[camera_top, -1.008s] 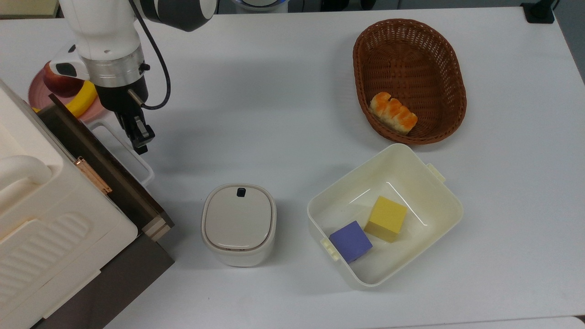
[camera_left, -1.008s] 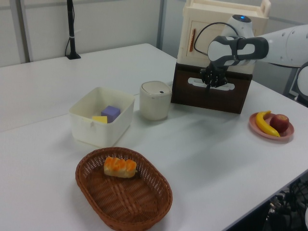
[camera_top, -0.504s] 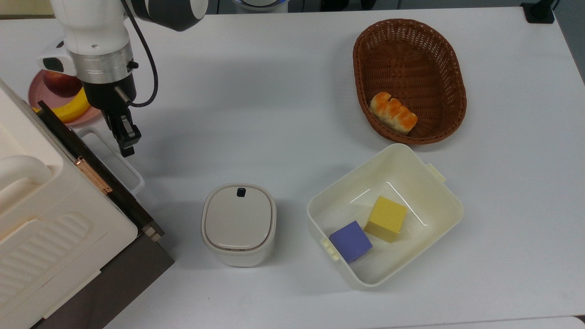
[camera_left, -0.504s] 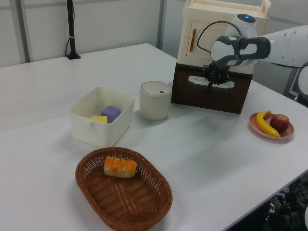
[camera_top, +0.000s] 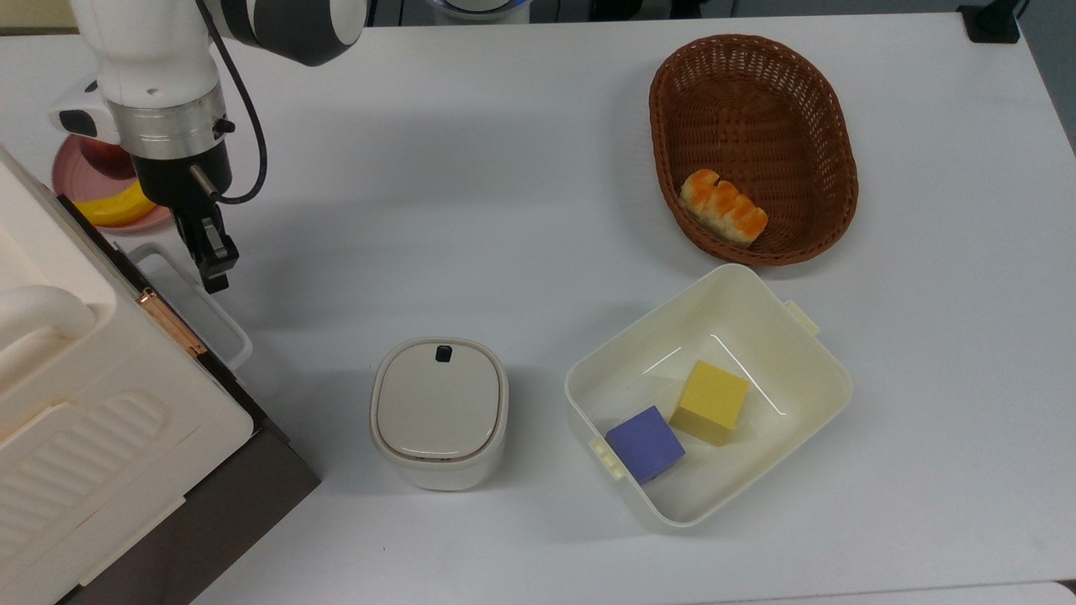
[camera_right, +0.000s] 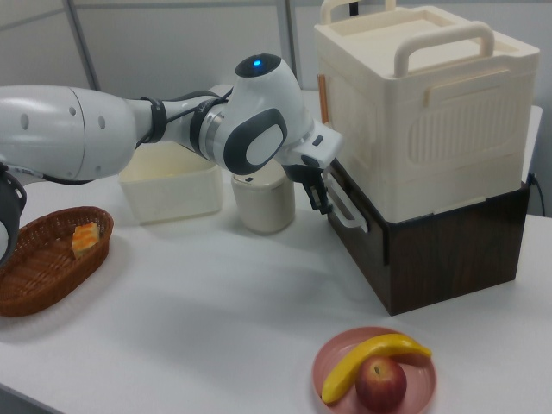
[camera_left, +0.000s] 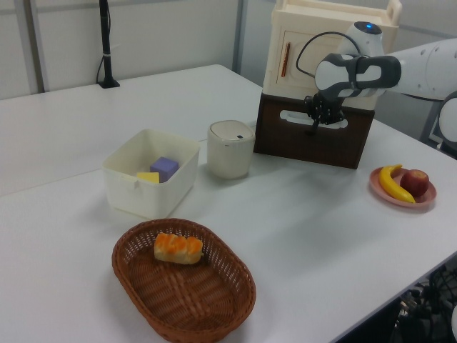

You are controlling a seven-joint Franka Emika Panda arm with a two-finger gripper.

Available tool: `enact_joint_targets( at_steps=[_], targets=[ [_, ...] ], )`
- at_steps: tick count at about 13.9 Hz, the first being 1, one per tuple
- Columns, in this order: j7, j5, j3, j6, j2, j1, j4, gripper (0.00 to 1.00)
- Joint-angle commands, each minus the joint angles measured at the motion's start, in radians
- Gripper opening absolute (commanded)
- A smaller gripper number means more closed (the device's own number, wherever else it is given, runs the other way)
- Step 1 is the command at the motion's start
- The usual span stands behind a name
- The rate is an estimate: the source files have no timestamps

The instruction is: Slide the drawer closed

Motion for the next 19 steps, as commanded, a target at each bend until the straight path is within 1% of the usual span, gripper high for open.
enact_joint_targets(
  at_steps=[1, 13, 15, 16, 17, 19],
  targets=[
    [-0.011, -0.008, -0.011, 0.023, 0.01, -0.002, 0.014, 0.0],
    [-0.011, -0.008, -0.012, 0.024, 0.01, -0.019, 0.015, 0.0],
    [-0.011, -0.012, -0.009, 0.024, 0.01, -0.013, 0.014, 0.0],
    [-0.019, -0.028, -0.001, 0.021, 0.009, -0.008, 0.008, 0.0],
    [-0.049, -0.041, 0.003, 0.016, 0.01, 0.021, 0.002, 0.0],
    [-0.127, -0.043, 0.005, 0.003, 0.009, 0.09, -0.023, 0.0]
  ],
)
